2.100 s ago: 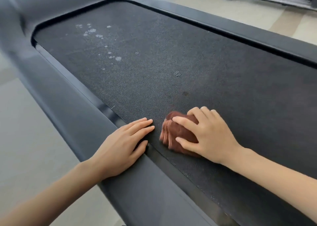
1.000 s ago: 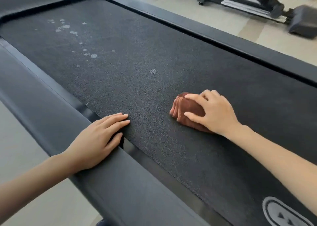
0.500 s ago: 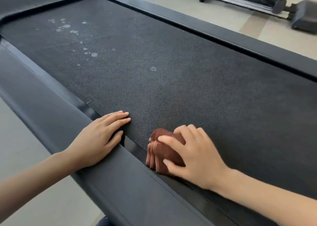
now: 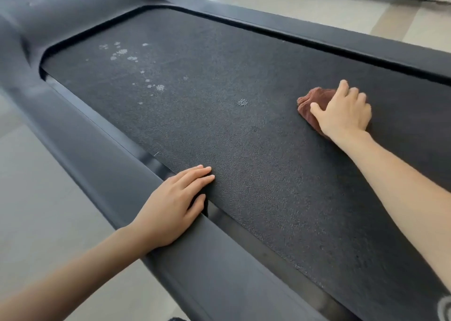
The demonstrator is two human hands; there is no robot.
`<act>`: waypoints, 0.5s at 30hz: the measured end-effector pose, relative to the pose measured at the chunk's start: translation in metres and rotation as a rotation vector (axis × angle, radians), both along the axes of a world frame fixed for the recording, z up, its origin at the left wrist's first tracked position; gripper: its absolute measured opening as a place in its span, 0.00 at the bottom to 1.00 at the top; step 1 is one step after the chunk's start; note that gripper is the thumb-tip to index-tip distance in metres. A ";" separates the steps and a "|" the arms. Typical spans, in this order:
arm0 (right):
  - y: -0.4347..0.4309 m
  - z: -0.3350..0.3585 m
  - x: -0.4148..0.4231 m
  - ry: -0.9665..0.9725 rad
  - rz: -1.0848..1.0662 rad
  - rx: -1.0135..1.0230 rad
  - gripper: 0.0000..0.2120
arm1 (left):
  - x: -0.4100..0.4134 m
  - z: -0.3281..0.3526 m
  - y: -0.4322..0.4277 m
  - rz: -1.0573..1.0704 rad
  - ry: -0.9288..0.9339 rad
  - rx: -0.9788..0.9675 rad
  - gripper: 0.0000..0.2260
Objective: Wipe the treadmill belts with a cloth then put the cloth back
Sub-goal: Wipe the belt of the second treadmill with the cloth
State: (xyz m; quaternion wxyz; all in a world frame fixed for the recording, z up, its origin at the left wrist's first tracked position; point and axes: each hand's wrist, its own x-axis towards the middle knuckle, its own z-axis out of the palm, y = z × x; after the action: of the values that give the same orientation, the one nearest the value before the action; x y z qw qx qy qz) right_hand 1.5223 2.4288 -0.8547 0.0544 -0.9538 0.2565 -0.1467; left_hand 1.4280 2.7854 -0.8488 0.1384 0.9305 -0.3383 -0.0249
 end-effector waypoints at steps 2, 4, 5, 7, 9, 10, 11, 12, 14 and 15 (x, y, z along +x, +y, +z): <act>0.024 -0.001 0.007 -0.018 0.048 -0.047 0.32 | 0.000 0.001 0.001 0.006 0.009 -0.004 0.21; 0.052 -0.002 0.006 -0.049 0.198 -0.096 0.29 | 0.001 0.001 0.001 0.004 0.015 -0.004 0.21; 0.065 -0.003 0.004 -0.061 0.284 -0.110 0.28 | 0.001 0.002 0.001 0.004 0.014 -0.006 0.21; 0.088 -0.006 -0.005 -0.082 0.457 -0.129 0.27 | 0.000 0.001 0.001 0.005 0.023 -0.009 0.20; 0.101 -0.008 -0.018 -0.097 0.604 -0.131 0.26 | 0.001 0.002 0.001 -0.003 0.036 -0.009 0.20; 0.102 -0.007 -0.026 -0.101 0.674 -0.127 0.26 | 0.002 0.003 0.001 -0.008 0.040 -0.006 0.20; 0.099 -0.007 -0.034 -0.098 0.738 -0.115 0.27 | 0.003 0.005 0.000 -0.011 0.046 -0.002 0.19; 0.093 -0.005 -0.041 -0.095 0.786 -0.094 0.27 | 0.002 0.005 -0.001 -0.009 0.049 0.001 0.18; 0.074 -0.003 -0.046 -0.108 0.782 -0.052 0.28 | 0.002 0.004 -0.002 -0.007 0.038 -0.004 0.19; 0.064 -0.004 -0.045 -0.118 0.726 -0.048 0.28 | 0.001 0.003 0.000 -0.011 0.034 -0.006 0.19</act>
State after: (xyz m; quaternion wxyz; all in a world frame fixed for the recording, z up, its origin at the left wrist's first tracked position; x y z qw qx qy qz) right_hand 1.4776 2.4927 -0.8586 0.0952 -0.9736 -0.1058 -0.1783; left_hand 1.4293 2.7853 -0.8461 0.1469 0.9276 -0.3411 -0.0406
